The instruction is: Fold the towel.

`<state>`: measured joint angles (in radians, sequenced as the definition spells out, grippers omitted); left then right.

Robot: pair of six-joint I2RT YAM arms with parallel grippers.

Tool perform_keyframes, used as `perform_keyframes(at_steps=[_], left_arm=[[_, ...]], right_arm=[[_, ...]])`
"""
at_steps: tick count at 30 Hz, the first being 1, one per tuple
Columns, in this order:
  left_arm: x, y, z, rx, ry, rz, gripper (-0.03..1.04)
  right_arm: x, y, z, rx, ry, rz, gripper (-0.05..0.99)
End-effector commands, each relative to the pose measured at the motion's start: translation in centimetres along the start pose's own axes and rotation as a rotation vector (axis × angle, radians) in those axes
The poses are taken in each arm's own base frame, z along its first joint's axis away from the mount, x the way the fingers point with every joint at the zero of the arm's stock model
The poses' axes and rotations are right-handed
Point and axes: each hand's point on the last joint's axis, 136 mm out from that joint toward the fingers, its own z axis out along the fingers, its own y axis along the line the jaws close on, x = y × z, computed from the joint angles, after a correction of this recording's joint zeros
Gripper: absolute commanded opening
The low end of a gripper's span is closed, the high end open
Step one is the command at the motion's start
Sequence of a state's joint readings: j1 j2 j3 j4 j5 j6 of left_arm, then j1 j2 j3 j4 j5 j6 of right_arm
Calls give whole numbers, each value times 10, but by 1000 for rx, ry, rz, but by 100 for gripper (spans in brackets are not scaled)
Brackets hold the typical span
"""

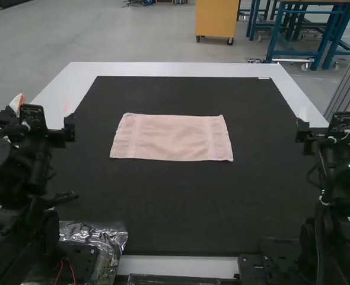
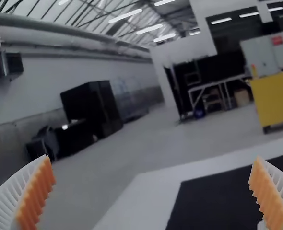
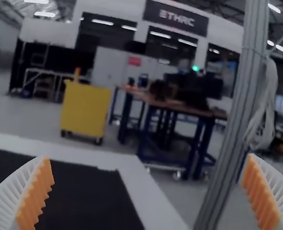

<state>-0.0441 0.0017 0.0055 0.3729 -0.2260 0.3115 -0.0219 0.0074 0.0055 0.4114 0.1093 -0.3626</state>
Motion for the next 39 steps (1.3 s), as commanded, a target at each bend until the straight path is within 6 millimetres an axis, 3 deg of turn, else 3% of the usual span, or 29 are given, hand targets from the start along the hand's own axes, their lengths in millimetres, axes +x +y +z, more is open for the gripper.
perform_keyframes(at_steps=[1,8,11,14,18,23,28,32,39], left_arm=[[-13,6,0,-23,-36,32,95],[-79,33,11,-54,-86,14,95],[-98,36,33,-42,-59,-68,95],[-99,29,66,-19,19,-146,95],[-75,10,112,15,208,-248,96],[-21,-26,143,82,422,-308,96],[49,-82,134,296,654,-307,95],[71,-110,126,404,728,-358,95],[114,-138,121,469,829,-380,94]], right_arm=[[-15,7,-1,-50,-56,-122,90],[-84,-10,14,-55,-84,62,91],[-100,-12,36,-75,-21,173,91],[-107,-8,62,-102,50,275,91],[-87,13,95,-173,227,428,91],[-28,54,115,-285,490,500,91],[24,84,115,-371,655,510,90],[54,103,110,-405,735,514,90],[96,148,97,-510,857,466,90]])
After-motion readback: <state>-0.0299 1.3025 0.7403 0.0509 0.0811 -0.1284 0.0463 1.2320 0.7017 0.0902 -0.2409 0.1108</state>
